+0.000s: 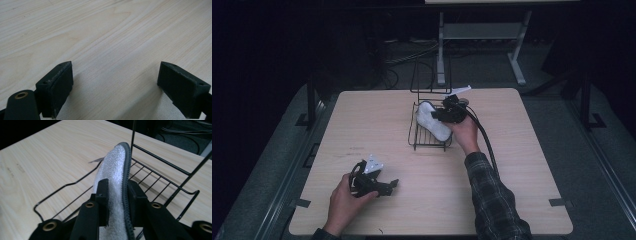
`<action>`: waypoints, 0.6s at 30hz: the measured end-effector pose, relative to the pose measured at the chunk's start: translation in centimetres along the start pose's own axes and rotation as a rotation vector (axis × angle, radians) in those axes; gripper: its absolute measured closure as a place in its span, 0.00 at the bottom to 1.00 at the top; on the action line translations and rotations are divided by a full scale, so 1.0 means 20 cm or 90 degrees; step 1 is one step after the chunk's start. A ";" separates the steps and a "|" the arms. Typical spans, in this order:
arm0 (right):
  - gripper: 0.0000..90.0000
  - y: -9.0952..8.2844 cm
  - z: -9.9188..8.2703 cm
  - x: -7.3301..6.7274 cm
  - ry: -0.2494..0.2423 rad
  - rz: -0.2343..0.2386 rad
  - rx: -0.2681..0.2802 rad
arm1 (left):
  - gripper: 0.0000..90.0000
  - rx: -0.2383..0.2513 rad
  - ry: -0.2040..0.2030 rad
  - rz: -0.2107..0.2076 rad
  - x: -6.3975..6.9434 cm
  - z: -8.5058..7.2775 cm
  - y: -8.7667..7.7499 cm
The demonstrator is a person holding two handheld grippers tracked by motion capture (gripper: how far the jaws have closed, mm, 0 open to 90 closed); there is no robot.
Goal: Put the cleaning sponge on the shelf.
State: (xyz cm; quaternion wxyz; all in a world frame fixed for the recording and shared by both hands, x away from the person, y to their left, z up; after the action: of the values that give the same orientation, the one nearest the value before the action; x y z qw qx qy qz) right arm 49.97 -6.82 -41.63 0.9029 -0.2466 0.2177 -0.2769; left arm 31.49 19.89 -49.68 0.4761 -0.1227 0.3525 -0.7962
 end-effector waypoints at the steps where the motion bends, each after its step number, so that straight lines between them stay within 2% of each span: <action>1: 0.80 0.00 0.00 0.01 0.003 -0.001 0.000 | 0.14 0.001 -0.001 0.000 0.00 0.00 0.00; 7: 0.69 0.02 -0.02 0.05 -0.005 -0.037 -0.011 | 0.14 0.001 -0.001 0.000 0.00 0.00 0.00; 10: 0.66 0.04 -0.04 0.07 -0.016 -0.060 -0.033 | 0.14 0.001 -0.002 -0.001 0.00 0.00 0.00; 14: 0.64 0.06 -0.06 0.09 -0.007 -0.065 -0.053 | 0.14 0.000 0.000 0.000 0.00 0.00 0.00; 18: 0.62 0.05 -0.07 0.10 -0.005 -0.066 -0.043 | 0.14 0.000 0.000 -0.001 0.00 0.00 0.00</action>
State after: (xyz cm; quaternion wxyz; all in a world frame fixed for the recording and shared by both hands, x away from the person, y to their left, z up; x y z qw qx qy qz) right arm 51.10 -7.72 -43.69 0.8792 -0.2889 0.2105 -0.3150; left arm 31.54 19.76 -49.68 0.4756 -0.1229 0.3522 -0.7966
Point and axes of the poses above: each handheld gripper's, and its own axes: y roughly forward along the jaws, z roughly out of its top, x roughly to its right, the point moved 3 cm from there along y, roughly forward along the jaws, and after that the axes turned 11 degrees about z, right-handed, at the moved point
